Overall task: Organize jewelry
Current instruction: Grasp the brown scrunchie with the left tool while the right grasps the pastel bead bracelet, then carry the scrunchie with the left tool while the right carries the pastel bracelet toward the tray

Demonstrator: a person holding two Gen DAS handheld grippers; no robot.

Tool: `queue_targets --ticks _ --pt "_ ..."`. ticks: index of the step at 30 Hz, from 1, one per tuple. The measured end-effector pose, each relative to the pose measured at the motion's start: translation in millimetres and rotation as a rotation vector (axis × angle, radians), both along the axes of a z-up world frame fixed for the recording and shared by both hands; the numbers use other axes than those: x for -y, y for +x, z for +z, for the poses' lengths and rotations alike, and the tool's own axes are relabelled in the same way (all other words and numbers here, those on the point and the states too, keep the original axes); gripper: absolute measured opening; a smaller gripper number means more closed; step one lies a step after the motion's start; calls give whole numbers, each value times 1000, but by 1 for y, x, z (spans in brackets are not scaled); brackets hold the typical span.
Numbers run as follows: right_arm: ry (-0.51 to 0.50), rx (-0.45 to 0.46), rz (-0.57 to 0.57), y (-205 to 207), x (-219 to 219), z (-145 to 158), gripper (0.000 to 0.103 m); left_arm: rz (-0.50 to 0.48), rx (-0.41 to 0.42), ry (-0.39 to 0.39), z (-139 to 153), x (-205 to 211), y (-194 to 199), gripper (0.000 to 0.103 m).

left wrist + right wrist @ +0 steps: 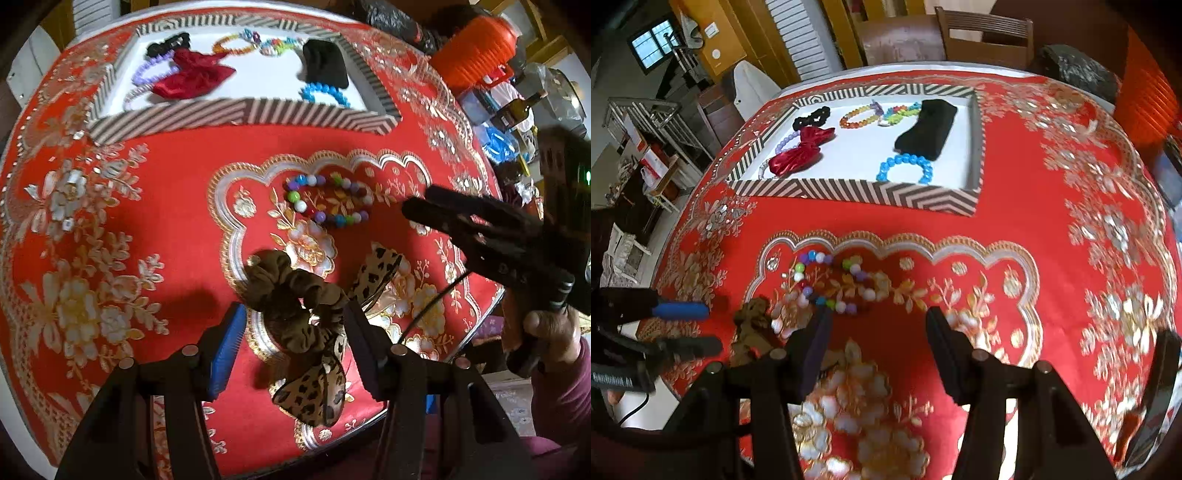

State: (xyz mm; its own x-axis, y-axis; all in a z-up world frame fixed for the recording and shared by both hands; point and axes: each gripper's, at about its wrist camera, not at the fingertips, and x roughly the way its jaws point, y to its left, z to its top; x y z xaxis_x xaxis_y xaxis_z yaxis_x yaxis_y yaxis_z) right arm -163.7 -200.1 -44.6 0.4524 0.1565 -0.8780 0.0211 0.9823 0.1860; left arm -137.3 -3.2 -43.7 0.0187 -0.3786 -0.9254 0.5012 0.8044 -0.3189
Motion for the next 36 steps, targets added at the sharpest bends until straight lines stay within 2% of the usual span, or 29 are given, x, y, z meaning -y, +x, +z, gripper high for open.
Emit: queue_targets --ticks 4,8,11,12,13,16,17,19,22,27,36 --pt "-23 -1 57 18 -9 -9 55 6 21 70 -11 7 -1 40" --pt "-62 -7 125 31 -21 -20 55 10 10 86 -19 10 0 40" --pt "-113 -1 166 36 -31 -27 44 6 17 86 -22 13 -2 38" --pt "-132 -6 173 37 -33 -30 35 6 19 87 -24 13 -3 30" --pt "-139 -16 178 39 -35 -34 21 5 16 89 -25 15 -3 25" --pt "-178 -3 193 38 -39 -37 9 -1 22 74 -28 15 -3 8" --pt "-189 -3 200 38 -40 -36 9 -1 13 68 -29 15 -3 1" --pt "-142 -10 201 39 -37 -33 9 23 11 54 -28 12 0 0" --pt "-88 23 186 38 -29 -14 9 48 31 18 -14 4 9 0" --pt "-72 89 172 35 -17 26 9 57 91 -20 14 2 27 0" --pt "-113 182 123 45 9 80 9 84 182 -55 59 6 73 0"
